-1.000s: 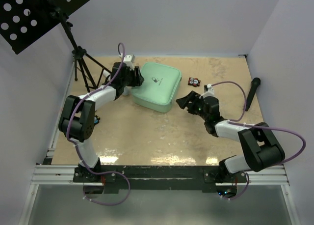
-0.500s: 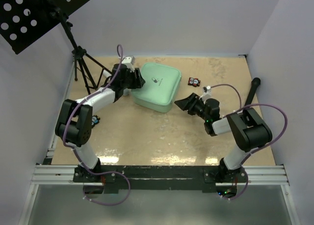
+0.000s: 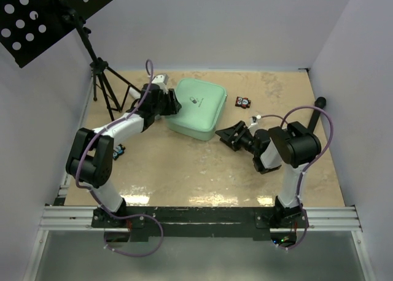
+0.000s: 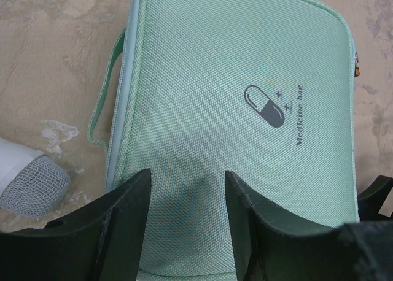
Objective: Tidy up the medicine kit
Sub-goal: Close the medicine box at the center of the board, then zip the medicine box at the center of the board.
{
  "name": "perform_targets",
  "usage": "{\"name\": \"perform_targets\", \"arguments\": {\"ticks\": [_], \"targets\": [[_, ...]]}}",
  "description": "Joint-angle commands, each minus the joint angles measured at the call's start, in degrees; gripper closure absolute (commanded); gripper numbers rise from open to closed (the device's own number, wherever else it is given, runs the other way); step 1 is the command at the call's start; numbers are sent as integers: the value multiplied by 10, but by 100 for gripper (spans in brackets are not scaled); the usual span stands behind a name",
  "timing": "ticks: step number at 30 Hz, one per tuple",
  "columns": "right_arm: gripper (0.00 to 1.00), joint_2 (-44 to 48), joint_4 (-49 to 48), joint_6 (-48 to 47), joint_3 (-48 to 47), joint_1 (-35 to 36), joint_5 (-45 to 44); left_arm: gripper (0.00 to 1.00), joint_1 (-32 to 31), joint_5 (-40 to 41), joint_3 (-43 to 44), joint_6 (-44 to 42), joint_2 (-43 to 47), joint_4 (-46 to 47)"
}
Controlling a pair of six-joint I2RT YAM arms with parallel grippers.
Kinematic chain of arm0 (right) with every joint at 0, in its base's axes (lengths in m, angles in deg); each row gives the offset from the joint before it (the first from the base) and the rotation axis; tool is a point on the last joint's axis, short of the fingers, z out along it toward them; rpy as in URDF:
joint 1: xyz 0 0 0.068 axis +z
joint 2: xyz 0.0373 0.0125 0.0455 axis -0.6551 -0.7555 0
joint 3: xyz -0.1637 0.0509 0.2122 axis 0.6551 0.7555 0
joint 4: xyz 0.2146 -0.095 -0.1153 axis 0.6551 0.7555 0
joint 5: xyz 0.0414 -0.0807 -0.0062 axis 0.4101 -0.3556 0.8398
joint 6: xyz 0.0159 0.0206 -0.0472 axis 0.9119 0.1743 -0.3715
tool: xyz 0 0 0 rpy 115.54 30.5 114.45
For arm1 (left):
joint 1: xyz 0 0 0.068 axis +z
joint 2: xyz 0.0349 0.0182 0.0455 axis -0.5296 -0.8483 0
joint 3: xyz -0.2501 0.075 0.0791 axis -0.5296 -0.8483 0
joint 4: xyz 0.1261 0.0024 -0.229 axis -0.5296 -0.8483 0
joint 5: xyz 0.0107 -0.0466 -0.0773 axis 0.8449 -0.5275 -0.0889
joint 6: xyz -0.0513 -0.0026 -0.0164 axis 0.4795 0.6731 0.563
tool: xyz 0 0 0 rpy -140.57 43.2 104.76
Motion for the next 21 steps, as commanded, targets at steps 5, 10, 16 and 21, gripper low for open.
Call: {"name": "perform_targets", "arguments": {"ticks": [5, 10, 16, 21], "targets": [[36, 53, -144, -55, 4, 3, -5, 45, -1, 19, 30, -3, -9, -12], [41, 244, 314, -288, -75, 61, -173, 45, 0, 43, 48, 0, -8, -13], [46, 286, 519, -400, -165, 125, -328, 44, 0, 51, 44, 25, -4, -1], [33, 326, 593, -416, -178, 184, -541, 44, 0, 85, 45, 36, -1, -5]]}}
